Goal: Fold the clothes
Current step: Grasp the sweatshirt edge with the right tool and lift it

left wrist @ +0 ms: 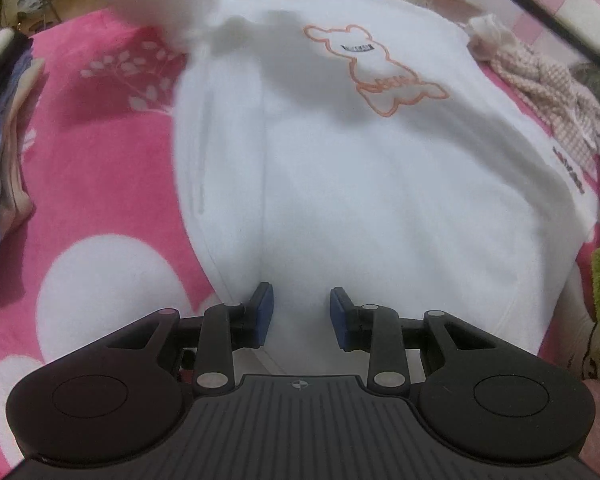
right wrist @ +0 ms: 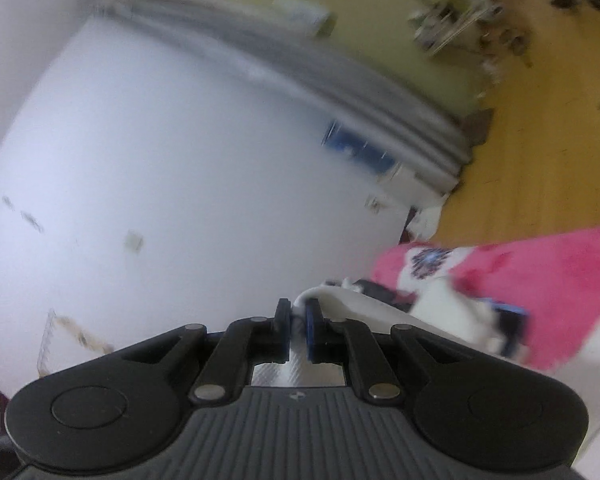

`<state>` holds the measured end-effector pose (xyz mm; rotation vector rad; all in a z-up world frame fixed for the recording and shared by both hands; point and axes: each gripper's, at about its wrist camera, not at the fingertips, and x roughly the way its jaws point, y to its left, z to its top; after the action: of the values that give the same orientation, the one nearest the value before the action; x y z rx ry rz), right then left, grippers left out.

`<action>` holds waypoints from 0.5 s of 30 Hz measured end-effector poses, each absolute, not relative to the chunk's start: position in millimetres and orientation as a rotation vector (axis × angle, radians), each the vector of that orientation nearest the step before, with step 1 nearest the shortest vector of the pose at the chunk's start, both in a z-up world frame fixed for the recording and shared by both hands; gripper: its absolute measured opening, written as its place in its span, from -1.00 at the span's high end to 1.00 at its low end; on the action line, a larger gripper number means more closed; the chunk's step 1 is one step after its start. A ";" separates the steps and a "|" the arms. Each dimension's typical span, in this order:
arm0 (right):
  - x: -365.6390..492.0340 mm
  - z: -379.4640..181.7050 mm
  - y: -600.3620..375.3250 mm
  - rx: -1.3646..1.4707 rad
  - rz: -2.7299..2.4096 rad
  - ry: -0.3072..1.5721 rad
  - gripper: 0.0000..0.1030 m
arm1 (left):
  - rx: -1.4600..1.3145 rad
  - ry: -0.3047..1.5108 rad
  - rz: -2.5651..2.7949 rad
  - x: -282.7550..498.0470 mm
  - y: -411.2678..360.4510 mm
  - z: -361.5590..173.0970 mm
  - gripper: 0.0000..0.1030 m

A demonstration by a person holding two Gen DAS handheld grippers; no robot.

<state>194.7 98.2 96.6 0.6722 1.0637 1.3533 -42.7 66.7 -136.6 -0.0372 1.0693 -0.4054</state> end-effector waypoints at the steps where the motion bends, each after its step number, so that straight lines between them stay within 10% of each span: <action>1: 189.2 95.5 122.2 0.660 1.367 1.089 0.84 | -0.055 1.067 -0.408 -42.6 68.9 -137.8 0.40; 9: 122.4 28.2 239.5 0.576 1.496 1.254 0.77 | -0.161 1.047 -0.434 -41.4 83.4 -145.7 0.40; 11: 101.3 13.5 279.8 0.346 1.535 1.299 0.07 | -0.162 1.040 -0.438 -42.5 83.5 -146.4 0.40; 15: 81.2 1.0 312.6 0.007 1.469 1.224 -0.04 | -0.174 1.033 -0.440 -42.7 84.4 -147.3 0.40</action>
<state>81.2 312.6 1.0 0.0066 1.2240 1.4694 -42.7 84.4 -147.3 -0.1743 1.0332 -0.4398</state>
